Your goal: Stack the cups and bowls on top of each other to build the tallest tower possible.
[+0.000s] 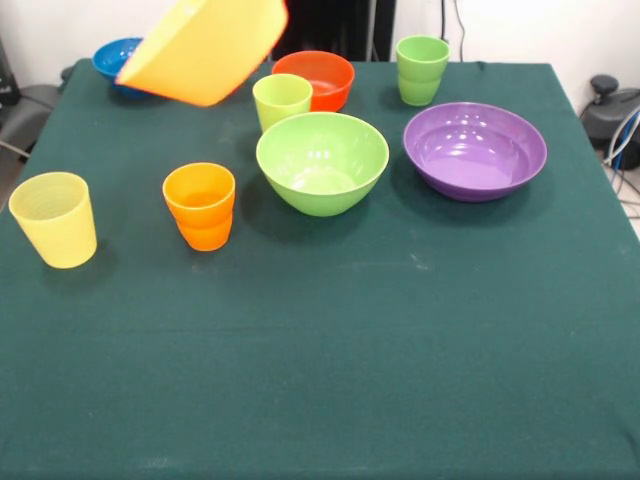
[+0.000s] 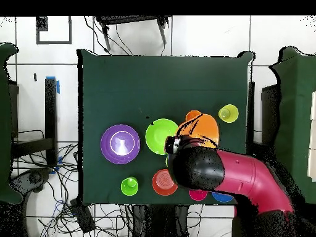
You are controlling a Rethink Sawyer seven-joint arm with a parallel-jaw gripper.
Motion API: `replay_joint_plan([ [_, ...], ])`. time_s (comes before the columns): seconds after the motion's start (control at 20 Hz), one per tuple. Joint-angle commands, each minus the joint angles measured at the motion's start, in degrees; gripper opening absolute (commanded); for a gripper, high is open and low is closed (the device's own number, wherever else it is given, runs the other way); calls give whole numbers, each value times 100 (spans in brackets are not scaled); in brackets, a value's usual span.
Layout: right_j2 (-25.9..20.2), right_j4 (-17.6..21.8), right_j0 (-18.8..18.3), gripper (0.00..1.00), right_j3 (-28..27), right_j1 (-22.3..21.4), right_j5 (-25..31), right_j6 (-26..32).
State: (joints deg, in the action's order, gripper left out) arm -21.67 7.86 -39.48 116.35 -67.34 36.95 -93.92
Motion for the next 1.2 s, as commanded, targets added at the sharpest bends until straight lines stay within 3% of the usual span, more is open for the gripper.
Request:
replay_joint_plan([
  [0.05, -750, -644, 288, 0, 91, 182, -170, -119],
  [0.3, -621, -698, 770, 0, -401, 470, -142, -617],
  [0.4, -611, -635, 940, 0, -559, 553, -479, -683],
  [0.65, -180, -548, 1662, 0, -1232, 953, -612, -1273],
  [1.2, 555, -629, 2933, 0, -2755, 1777, -60, -2262],
])
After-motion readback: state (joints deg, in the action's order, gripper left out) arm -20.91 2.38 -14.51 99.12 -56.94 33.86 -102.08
